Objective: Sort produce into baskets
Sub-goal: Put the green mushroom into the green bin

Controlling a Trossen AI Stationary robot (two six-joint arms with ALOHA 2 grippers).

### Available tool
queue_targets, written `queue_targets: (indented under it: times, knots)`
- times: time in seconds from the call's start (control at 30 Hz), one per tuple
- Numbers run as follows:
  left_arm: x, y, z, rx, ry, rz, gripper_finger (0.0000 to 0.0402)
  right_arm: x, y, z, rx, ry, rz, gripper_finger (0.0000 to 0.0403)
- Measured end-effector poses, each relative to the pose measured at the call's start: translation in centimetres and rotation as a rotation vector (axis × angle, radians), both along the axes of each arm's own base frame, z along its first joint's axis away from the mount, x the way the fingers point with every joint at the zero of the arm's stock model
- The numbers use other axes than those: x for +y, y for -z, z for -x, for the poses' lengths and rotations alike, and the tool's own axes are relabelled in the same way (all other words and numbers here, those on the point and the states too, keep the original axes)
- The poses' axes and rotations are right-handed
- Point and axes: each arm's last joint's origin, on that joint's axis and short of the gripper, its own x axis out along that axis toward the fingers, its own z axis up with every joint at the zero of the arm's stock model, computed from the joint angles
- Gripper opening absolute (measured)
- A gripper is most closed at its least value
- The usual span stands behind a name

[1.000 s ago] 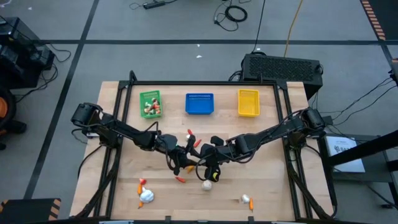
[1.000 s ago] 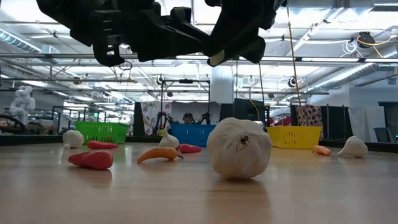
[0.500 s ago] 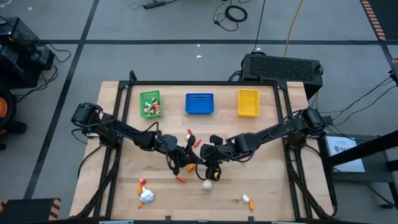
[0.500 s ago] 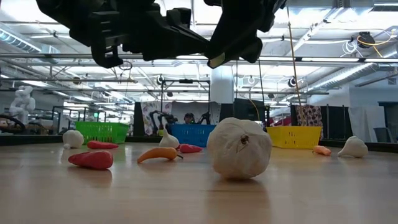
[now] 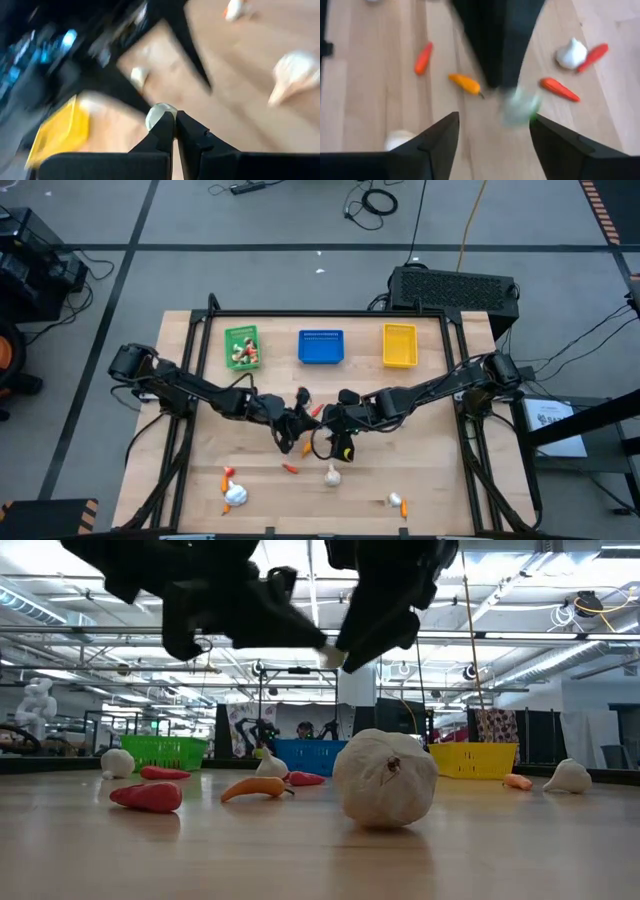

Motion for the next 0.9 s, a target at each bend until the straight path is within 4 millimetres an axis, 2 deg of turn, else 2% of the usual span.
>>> queue_targets:
  times: [0.23,0.43,0.7,0.9]
  knots:
    - [2.2,-2.3,3.7,0.168,-0.29,-0.076,0.0013,-0.3,0.2,0.2,0.017,0.039,0.075,0.0251]
    - [5.9,-3.8,7.3,0.278,-0.618,-0.07,0.0012,-0.8,0.1,0.1,-0.016,0.128,0.201,0.0251]
    - [10.8,-2.8,10.5,0.494,-0.961,0.039,0.0012,-0.9,0.0,0.1,-0.024,0.125,0.234,0.0251]
    - [13.6,-2.7,11.5,0.512,-1.108,0.081,0.0012,-0.9,0.0,0.1,-0.016,0.098,0.255,0.0251]
